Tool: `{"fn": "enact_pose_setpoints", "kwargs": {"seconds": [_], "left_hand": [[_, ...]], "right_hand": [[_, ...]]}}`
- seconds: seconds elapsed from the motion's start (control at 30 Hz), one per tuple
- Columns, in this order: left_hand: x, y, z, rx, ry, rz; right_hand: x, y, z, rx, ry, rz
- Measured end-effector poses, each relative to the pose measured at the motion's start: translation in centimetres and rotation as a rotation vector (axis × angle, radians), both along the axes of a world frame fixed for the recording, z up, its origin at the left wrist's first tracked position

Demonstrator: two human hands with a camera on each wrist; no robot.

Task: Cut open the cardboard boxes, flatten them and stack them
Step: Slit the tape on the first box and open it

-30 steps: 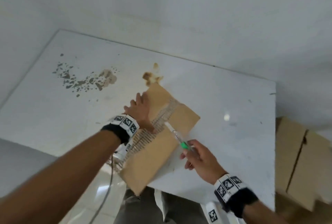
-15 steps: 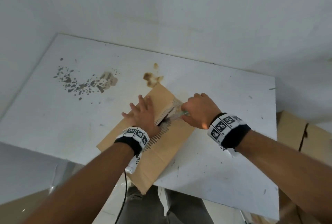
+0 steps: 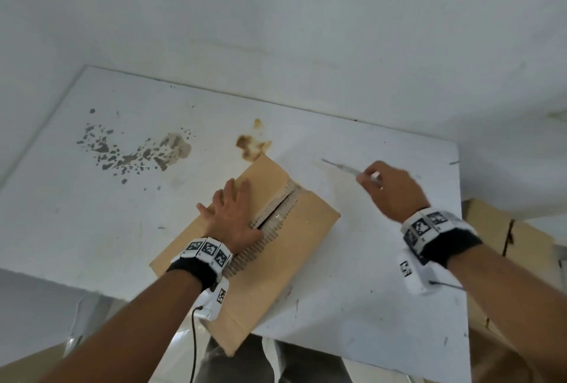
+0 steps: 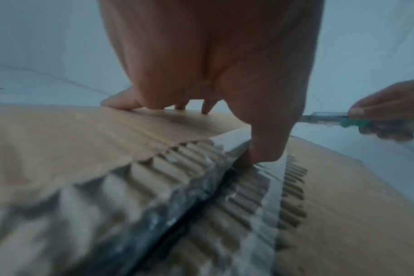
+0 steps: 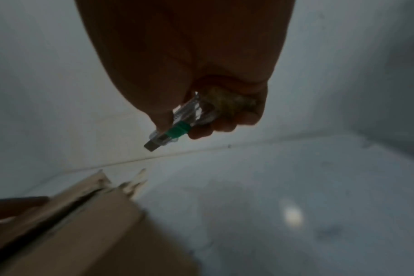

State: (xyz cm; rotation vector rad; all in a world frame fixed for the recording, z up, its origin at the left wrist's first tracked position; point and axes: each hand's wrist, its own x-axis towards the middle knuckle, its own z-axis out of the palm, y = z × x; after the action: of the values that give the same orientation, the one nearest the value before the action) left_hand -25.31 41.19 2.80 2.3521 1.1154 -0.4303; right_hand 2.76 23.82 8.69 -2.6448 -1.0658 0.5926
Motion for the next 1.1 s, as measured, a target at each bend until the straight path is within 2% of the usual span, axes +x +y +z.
{"fn": "enact_pose_setpoints", "kwargs": {"seconds": [0.1,0.17,0.27,0.37,0.43,0.5,0.63,0.8,0.87,1.0,1.1], "left_hand": [[-0.2,0.6,0.0,-0.014,0.021,-0.145],[-0.2,0.7,0.1,0.017,-0.022,-0.195],[-0.7,-0.5,-0.1,0.136,-0.129,-0.041],[-1.8,-2.0,-1.6,0.194,-0.265,0.122],[-2.7,-2.3,-3.0,0.171,-0.349,0.183],[-3.3,-2.4,-4.0,0.158,-0.375,0.19],[-3.4,-2.8,-4.5,0.254,-0.285,0.109],[-3.2,-2.9,-4.7,0.291,-0.253,0.117],[-3.3,-2.9,-4.7,0.293,-0.253,0.123],[-3.1,-2.9,-4.7,0.29,-0.273,0.126],[-3.1,-2.8,-5.0,0.275,-0.267,0.108]], "right_hand": [[-4.9,-0.5,-3.0,0.123,0.479,-0.147],[-8.3,-0.7,-4.4,0.198,0.756,-0.268],[-12.0,-1.4,-5.4,0.253,1.112,-0.445],[-13.9,-2.3,-6.3,0.302,1.235,-0.474],[-14.1,-2.8,-6.7,0.346,1.229,-0.502],[-13.5,-3.3,-6.9,0.358,1.142,-0.463],[-12.3,-3.8,-6.7,0.257,0.972,-0.288],[-11.3,-3.0,-6.3,0.25,0.844,-0.276],[-11.0,-2.7,-5.9,0.197,0.794,-0.201],[-8.8,-3.3,-4.5,-0.02,0.645,0.063],[-7.0,-4.3,-3.6,-0.051,0.53,0.105]]}}
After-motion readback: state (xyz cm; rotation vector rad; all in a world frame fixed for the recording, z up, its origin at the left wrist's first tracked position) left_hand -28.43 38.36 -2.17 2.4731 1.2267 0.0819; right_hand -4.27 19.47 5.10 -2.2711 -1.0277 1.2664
